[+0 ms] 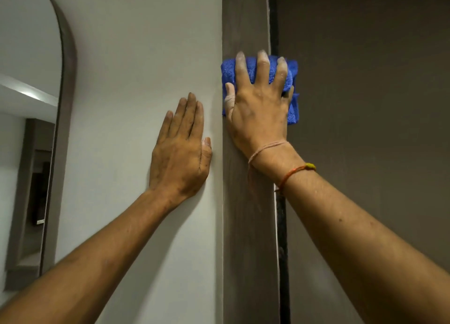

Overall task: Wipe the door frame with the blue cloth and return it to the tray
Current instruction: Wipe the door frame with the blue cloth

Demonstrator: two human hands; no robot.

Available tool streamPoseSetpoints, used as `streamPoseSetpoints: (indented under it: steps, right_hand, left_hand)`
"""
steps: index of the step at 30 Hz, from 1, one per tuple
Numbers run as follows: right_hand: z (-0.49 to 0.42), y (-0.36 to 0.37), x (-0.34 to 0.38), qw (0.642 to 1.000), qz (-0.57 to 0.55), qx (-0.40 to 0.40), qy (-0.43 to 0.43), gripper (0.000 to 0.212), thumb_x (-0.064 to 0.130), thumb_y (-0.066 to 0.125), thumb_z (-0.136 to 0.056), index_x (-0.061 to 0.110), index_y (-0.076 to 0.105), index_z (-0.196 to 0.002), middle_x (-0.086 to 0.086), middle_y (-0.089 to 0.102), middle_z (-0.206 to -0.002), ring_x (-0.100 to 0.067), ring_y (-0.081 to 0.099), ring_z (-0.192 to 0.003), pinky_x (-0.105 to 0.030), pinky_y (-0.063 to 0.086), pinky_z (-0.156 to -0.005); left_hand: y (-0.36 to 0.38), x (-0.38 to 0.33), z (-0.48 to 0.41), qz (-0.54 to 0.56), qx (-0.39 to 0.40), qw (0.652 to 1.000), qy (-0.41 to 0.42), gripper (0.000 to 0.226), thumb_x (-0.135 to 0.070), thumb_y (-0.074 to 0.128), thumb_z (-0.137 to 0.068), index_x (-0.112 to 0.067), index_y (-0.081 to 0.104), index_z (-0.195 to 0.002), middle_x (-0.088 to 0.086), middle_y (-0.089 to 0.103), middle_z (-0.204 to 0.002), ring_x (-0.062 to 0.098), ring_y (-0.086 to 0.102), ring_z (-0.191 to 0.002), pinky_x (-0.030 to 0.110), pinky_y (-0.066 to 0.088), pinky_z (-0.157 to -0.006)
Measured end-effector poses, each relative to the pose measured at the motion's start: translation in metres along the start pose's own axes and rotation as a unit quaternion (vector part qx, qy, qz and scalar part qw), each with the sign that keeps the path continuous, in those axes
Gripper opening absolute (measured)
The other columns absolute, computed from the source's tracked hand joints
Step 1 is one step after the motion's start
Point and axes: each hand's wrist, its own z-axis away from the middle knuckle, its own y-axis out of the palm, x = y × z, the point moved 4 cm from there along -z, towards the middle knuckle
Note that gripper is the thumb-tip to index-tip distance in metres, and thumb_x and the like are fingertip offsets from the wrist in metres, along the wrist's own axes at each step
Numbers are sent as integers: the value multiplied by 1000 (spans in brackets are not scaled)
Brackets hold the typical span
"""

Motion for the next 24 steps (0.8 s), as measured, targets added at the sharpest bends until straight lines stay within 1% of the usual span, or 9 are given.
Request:
streamPoseSetpoints:
  steps: [5,9,13,16,18,20,21,23,24]
  right_hand:
    - [83,5,-3,999,-17,-28,8,54,39,33,-95,21,25,-144,-16,24,-153,-41,16,-140,-62,30,-104]
    - [183,13,-10,1000,-4,0,3,53,35,42,-90,21,34,-141,-17,34,-149,-42,23,-137,-60,43,-96]
    - [255,19,-23,998,19,59,-31,72,30,68,-73,19,36,-137,-15,29,-142,-42,25,-131,-60,50,-88]
    - [267,13,-29,995,2,86,-45,80,28,78,-65,19,39,-134,-15,31,-138,-41,29,-128,-57,50,-90]
    - [262,4,-29,996,-30,74,-26,70,23,74,-70,17,44,-134,-14,31,-139,-40,29,-128,-56,45,-95]
    - [257,-7,-36,990,-116,27,69,52,22,59,-82,12,49,-132,-17,34,-141,-41,32,-129,-56,42,-100]
    - [256,-15,-42,977,-171,6,130,48,25,48,-86,10,48,-132,-20,36,-141,-40,35,-128,-52,40,-104]
    - [253,-32,-58,945,-261,-8,198,49,31,32,-91,15,42,-136,-18,37,-141,-30,34,-130,-26,24,-112]
    - [253,-41,-66,939,-278,-13,202,49,33,29,-91,18,37,-137,-14,36,-142,-23,32,-131,-15,17,-110]
  left_hand:
    - [-1,-1,2,10,7,1000,1,61,-29,24,-93,-5,7,-146,16,8,-157,24,4,-145,37,3,-118]
    - [-6,-7,9,24,28,999,-10,61,-25,27,-91,-2,9,-146,17,8,-157,24,4,-145,35,2,-118]
    - [-19,-12,26,52,64,996,-14,62,-23,28,-90,-3,8,-145,16,6,-157,24,2,-145,37,9,-119]
    - [-34,-19,42,88,79,993,-25,58,-19,31,-92,-2,13,-145,15,10,-157,23,6,-145,37,13,-118]
    - [-49,-29,53,138,79,986,-52,55,-17,36,-93,-2,22,-144,15,20,-155,24,16,-143,34,18,-116]
    - [-64,-44,65,195,52,976,-84,51,-21,38,-90,-3,38,-138,17,42,-144,28,39,-133,34,30,-110]
    - [-71,-55,73,229,41,967,-102,48,-23,39,-89,-5,46,-132,15,54,-134,28,51,-121,36,39,-105]
    - [-77,-82,92,307,71,937,-153,43,-33,40,-89,-14,55,-124,2,65,-111,17,62,-96,36,52,-89]
    - [-74,-99,102,356,129,906,-186,44,-42,41,-88,-19,57,-121,-6,64,-105,10,62,-89,33,54,-84]
